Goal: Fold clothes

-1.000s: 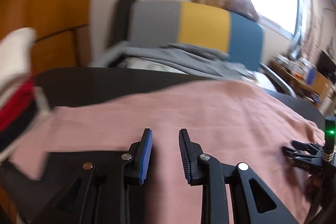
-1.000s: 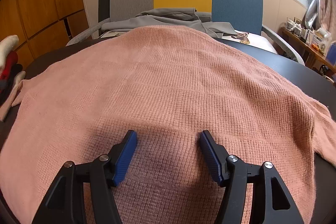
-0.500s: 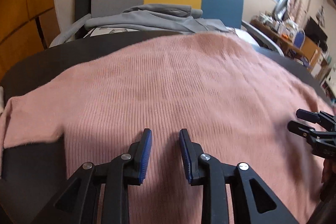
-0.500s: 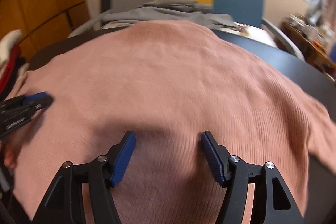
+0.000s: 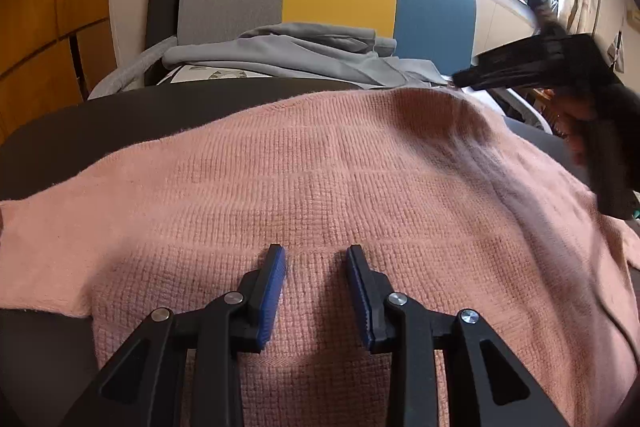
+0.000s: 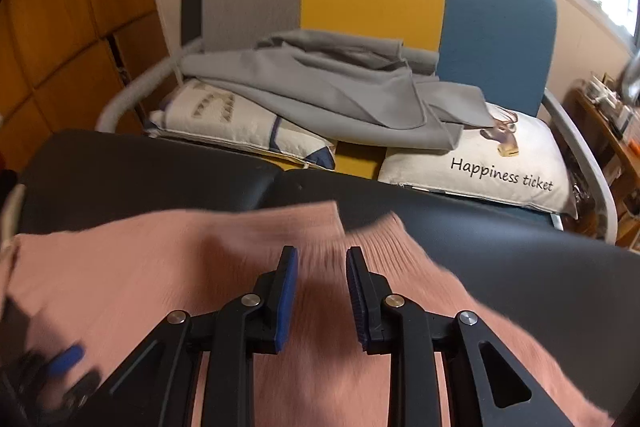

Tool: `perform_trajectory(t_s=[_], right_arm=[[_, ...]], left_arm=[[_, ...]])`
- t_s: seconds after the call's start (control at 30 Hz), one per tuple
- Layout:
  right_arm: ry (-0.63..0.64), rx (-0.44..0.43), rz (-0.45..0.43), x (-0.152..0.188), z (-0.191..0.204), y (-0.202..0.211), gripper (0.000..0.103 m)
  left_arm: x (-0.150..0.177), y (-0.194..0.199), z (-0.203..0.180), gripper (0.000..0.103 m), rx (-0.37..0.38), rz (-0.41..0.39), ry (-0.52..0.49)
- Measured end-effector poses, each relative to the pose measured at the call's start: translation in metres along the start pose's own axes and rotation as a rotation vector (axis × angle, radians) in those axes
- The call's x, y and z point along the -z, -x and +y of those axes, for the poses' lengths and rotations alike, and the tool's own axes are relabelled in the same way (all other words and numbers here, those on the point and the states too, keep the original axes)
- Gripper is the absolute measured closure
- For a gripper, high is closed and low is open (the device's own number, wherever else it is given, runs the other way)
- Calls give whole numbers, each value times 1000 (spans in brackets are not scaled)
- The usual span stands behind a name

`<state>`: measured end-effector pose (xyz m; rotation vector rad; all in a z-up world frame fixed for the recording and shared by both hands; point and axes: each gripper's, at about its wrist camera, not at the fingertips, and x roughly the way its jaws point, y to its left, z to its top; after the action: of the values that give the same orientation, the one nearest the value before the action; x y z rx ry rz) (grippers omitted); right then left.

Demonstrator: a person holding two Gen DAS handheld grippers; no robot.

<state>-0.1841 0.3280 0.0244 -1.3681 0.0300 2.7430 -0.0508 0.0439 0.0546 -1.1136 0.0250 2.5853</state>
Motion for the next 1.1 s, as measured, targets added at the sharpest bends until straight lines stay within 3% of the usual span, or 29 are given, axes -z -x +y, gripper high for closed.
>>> perform_trajectory(t_s=[0.07,0.2,0.3,0.37,0.43,0.5,0.57,0.67,0.73,0.8,1.0,1.1], right_arm=[[5,14,62,8,2,-19,75],[16,20,-18,61,10,-1,75],[32,15,-32,71,7,5,75],[-22,-33,-6,51,-1,5,74],[-77,-56,-45,23,-7,6,70],[-97,-49,-55,-1,-5,1,50],[-69,-85,65,-14,5,-25,45],[64,17,163,-17,33,-55,45],[138,69,148,-18,52,-63,60],[134,62,114,-24,62,-64,88],[123,-3,-145,-50,84,-50,92],[185,-27,-60,-41,92,-75,84]], left_arm=[[0,0,2,71,9,-3,8],[2,0,-1,71,0,-14,2],[2,0,-3,71,-12,-16,-8],[2,0,-2,71,-6,-16,-3],[3,1,-2,71,-7,-17,-3],[3,1,-2,71,-9,-18,-6],[3,0,-2,71,-9,-19,-5],[4,-1,-2,71,-5,-23,-3],[5,-1,-2,71,-5,-25,-2],[6,-1,-2,71,-5,-28,-2],[9,-1,-3,71,-9,-33,-4],[10,-1,-3,71,-8,-33,-4]])
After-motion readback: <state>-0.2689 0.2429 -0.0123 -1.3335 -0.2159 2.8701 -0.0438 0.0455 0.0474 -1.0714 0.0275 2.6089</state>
